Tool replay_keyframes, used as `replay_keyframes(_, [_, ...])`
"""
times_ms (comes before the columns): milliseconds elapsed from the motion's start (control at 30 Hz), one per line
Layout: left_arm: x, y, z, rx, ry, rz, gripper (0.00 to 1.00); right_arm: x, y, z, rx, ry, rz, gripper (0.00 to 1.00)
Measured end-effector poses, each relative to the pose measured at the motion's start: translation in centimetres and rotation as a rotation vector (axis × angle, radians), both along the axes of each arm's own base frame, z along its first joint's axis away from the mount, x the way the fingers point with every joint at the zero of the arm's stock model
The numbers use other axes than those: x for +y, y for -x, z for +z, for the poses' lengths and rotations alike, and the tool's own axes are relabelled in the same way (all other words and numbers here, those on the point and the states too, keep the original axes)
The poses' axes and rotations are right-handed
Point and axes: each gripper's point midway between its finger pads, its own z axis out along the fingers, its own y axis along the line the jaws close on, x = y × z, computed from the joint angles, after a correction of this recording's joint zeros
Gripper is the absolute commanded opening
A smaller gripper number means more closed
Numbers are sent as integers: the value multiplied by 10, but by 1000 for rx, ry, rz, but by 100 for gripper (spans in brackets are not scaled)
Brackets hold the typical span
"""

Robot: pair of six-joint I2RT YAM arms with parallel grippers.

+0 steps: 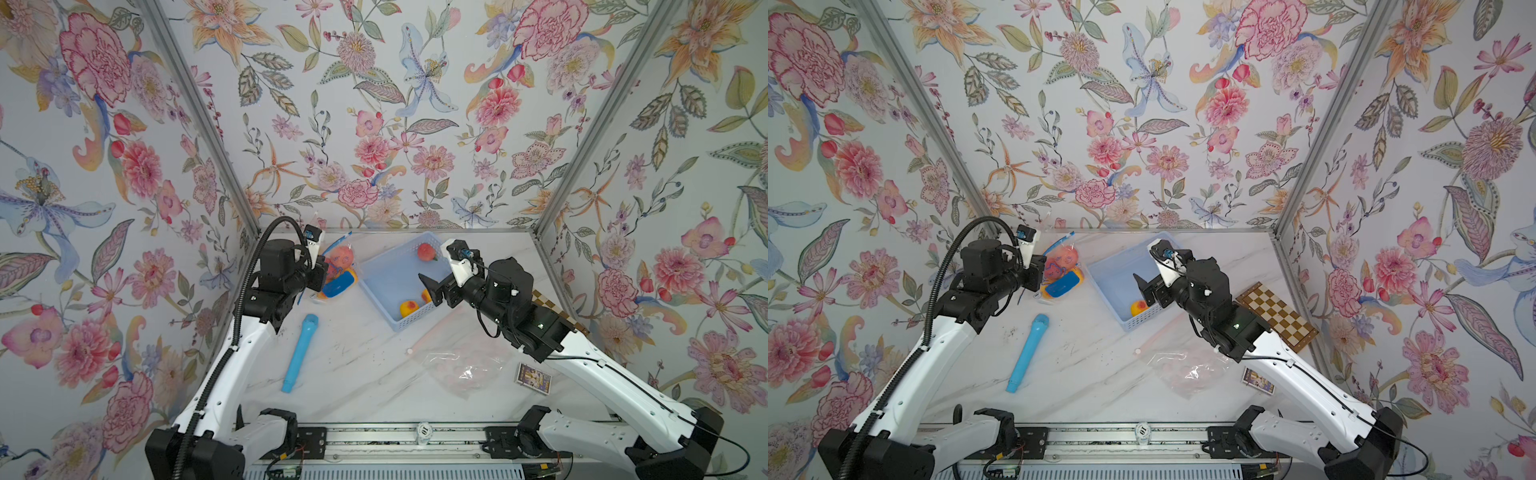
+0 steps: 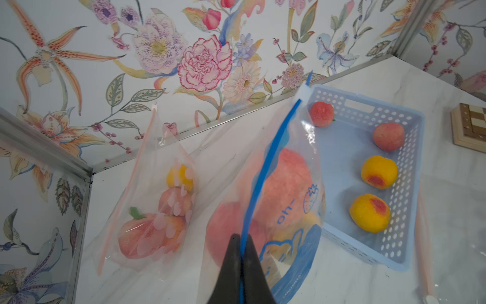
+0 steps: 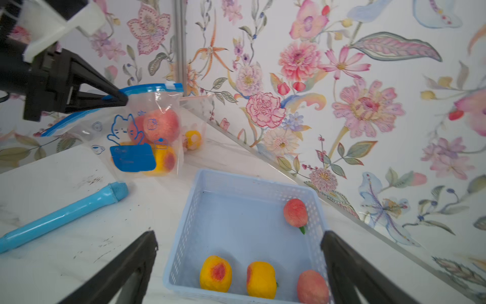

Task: Place the peach in a zip-top bag and seal the zipper
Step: Place the zipper food storage bag at the center of the board.

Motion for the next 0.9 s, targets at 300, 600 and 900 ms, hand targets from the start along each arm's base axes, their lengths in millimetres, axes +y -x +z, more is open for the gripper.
replay_keyframes(300, [27, -68, -20, 79, 43, 170, 0, -60, -60, -28, 199, -97, -365, 99])
replay_keyframes(600, [27, -112, -55, 163, 66, 220, 0, -126, -69, -105, 507, -213, -681, 99])
replay_keyframes(900, [25, -139, -114, 282, 42, 237, 0, -149, -38, -177, 721, -213, -833, 99])
